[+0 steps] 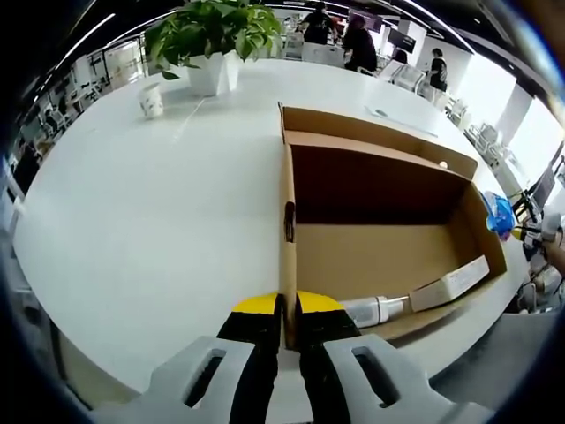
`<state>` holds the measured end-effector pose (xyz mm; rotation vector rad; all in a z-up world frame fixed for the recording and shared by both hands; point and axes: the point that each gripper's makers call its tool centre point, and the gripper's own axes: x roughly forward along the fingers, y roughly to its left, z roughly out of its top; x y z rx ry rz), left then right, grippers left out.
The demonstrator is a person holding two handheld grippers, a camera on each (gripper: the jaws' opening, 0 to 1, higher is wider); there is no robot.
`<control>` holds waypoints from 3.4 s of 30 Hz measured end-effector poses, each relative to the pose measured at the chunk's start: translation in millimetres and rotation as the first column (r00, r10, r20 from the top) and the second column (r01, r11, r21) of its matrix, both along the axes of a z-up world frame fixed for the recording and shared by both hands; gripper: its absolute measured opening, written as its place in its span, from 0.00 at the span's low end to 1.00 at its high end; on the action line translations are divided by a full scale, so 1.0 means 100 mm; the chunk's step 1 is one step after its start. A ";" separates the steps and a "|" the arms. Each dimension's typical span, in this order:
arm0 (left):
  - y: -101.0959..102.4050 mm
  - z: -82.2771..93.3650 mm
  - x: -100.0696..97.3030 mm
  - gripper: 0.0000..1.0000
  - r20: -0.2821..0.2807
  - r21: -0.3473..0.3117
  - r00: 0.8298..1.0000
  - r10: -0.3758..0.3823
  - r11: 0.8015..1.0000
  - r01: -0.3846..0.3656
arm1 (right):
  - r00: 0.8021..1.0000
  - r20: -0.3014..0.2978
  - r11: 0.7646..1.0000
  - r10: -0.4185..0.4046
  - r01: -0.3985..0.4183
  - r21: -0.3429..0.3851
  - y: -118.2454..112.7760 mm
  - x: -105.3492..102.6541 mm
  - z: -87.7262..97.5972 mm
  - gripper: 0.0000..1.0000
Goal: Operate the shoe box by opening the lid, removing the specified soft item, and placing it in the target area until the item is outside and the box remains undamaged.
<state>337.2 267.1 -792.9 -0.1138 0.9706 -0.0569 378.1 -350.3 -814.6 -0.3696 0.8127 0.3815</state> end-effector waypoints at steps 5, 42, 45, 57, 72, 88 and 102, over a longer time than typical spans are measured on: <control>0.00 0.00 0.00 0.03 -0.001 0.002 1.000 0.000 1.000 0.000 | 0.999 -0.009 0.999 0.038 -0.038 -0.029 -0.05 0.07 -0.01 0.01; 0.00 0.00 0.01 0.04 -0.002 -0.001 1.000 0.002 1.000 -0.002 | 1.000 -0.005 0.998 0.014 -0.015 -0.062 -0.16 0.31 0.04 0.11; 0.00 0.00 0.01 0.04 -0.002 -0.005 1.000 0.004 1.000 -0.004 | 1.000 0.001 0.998 0.017 -0.017 -0.065 -0.15 0.29 0.08 0.12; 0.00 -0.01 0.00 0.04 -0.004 -0.001 1.000 -0.001 1.000 0.001 | 0.998 0.025 0.997 0.050 -0.049 -0.063 -0.01 0.16 0.37 0.21; 0.00 -0.02 0.00 0.03 -0.004 -0.006 1.000 0.007 1.000 -0.007 | 0.982 0.012 0.981 0.190 -0.189 -0.052 0.55 0.04 0.74 0.30; 0.00 -0.02 0.00 0.03 -0.006 -0.007 1.000 0.014 1.000 -0.014 | 0.867 0.013 0.867 0.498 -0.499 0.006 1.70 -0.03 0.99 0.36; 0.00 -0.02 0.00 0.03 -0.010 -0.010 1.000 0.020 1.000 -0.020 | 0.715 0.004 0.714 0.700 -0.699 0.045 2.60 -0.14 1.04 0.38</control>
